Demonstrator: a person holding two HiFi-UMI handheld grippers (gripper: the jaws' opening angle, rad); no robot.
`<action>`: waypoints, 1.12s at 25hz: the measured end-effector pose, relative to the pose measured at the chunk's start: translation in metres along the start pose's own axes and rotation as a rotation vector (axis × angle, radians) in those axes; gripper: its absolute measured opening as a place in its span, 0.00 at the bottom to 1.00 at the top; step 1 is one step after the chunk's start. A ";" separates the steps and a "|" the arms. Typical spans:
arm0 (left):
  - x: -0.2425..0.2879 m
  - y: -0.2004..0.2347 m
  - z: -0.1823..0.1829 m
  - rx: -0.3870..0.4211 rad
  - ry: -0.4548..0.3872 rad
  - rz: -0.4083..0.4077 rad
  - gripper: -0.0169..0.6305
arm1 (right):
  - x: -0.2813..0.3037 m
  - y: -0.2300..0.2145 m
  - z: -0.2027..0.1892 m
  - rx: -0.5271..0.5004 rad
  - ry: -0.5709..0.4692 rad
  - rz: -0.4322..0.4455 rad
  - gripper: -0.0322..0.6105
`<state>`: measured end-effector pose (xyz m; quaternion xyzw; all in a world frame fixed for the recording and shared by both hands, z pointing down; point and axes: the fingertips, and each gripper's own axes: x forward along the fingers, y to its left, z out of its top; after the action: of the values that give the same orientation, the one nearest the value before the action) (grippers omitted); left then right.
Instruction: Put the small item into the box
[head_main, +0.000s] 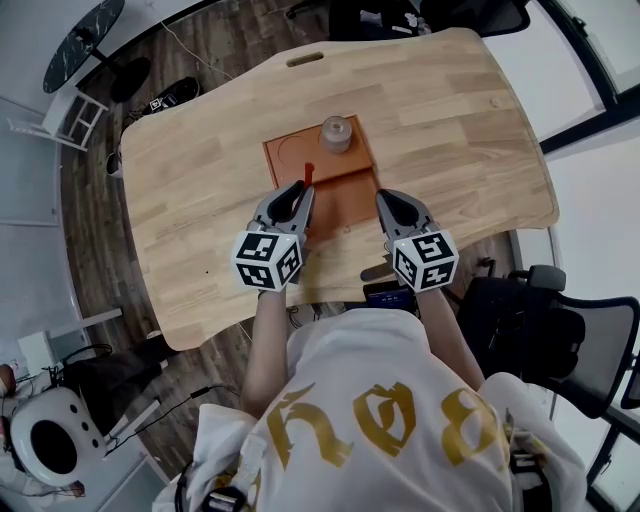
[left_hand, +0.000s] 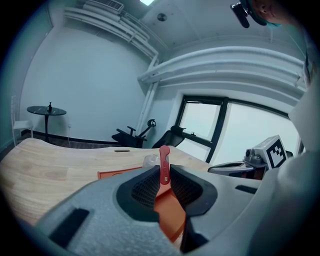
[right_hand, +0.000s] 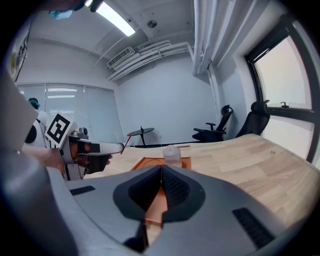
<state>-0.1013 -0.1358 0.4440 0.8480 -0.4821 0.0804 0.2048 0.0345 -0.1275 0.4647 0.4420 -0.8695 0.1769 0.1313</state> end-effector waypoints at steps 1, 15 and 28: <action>0.002 0.001 -0.001 0.000 0.005 -0.001 0.12 | 0.002 -0.001 -0.001 0.001 0.005 0.000 0.07; 0.015 0.007 -0.022 -0.017 0.064 0.004 0.12 | 0.016 -0.007 -0.017 0.003 0.055 0.023 0.07; 0.025 0.011 -0.052 0.006 0.158 -0.004 0.12 | 0.029 -0.010 -0.034 0.006 0.105 0.043 0.07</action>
<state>-0.0947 -0.1383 0.5028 0.8406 -0.4624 0.1482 0.2400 0.0287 -0.1399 0.5084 0.4139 -0.8701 0.2055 0.1717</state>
